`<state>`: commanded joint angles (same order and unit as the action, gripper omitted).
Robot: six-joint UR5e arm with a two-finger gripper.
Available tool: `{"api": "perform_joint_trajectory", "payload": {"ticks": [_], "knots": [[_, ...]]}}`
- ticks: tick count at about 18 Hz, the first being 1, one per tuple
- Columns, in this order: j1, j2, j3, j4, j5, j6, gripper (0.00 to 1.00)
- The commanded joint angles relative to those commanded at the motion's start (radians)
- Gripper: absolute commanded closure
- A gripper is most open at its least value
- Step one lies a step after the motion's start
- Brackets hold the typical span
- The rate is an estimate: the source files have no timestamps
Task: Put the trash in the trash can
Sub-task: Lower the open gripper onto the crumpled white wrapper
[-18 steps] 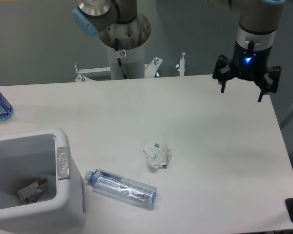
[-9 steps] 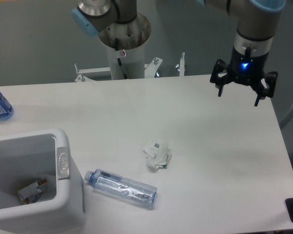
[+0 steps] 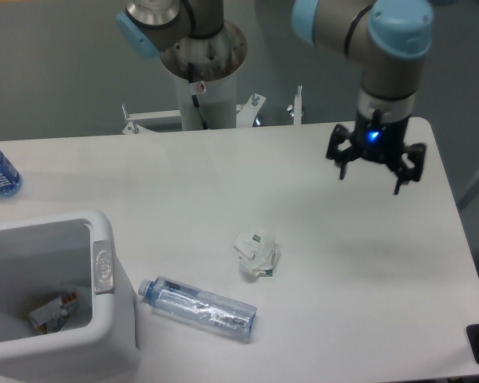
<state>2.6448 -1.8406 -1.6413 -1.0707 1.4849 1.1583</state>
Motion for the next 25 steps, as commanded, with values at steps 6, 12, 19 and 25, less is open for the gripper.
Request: {"api": "perform_joint_trajectory", "payload": {"ticks": [6, 12, 19, 25], "knots": [[-0.088, -0.127, 0.035, 0.020, -0.012, -0.166, 0.00], [-0.098, -0.138, -0.008, 0.020, -0.058, -0.178, 0.00], [-0.126, -0.141, -0.071, 0.021, -0.052, -0.181, 0.00], [-0.146, -0.152, -0.106, 0.040, -0.049, -0.201, 0.00]]}}
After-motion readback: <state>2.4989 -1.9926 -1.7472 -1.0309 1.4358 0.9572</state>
